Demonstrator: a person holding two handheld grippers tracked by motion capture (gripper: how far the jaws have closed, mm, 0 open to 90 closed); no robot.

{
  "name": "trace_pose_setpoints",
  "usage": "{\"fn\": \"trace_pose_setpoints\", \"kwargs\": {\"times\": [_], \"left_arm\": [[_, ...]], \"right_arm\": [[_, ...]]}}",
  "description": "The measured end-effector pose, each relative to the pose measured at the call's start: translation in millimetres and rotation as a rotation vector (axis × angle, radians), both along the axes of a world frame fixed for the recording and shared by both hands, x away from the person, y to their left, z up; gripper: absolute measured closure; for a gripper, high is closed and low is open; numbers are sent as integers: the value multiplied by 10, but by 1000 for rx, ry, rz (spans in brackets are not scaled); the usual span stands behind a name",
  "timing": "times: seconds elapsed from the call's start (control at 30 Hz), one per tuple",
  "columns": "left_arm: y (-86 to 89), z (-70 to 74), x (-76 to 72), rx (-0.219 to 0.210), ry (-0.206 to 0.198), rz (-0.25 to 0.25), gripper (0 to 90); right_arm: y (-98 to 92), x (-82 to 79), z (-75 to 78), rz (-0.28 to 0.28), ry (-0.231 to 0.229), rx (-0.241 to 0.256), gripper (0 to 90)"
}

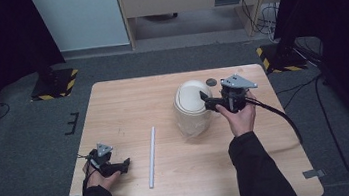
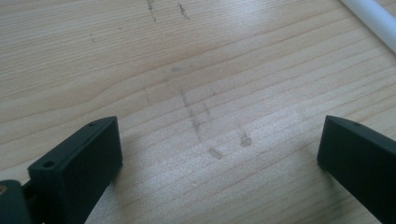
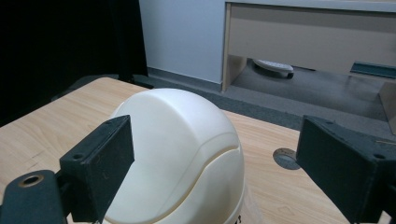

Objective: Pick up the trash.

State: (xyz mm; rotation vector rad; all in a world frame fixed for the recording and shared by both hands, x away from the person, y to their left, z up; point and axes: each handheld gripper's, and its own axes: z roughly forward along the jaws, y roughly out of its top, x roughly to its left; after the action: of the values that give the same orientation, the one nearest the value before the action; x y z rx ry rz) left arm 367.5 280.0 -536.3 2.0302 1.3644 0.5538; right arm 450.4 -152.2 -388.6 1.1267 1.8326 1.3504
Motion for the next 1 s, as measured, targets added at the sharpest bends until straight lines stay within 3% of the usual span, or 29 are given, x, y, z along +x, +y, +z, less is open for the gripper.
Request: {"fn": "trace_pose_setpoints", "kwargs": {"times": [0.67,1.0], "left_arm": [[0,0,0,0,0,0,0],[0,0,0,0,0,0,0]], "right_arm": [[164,94,-224,-17,43,-87,121],[192,139,-303,-13,119,-139,123]]}}
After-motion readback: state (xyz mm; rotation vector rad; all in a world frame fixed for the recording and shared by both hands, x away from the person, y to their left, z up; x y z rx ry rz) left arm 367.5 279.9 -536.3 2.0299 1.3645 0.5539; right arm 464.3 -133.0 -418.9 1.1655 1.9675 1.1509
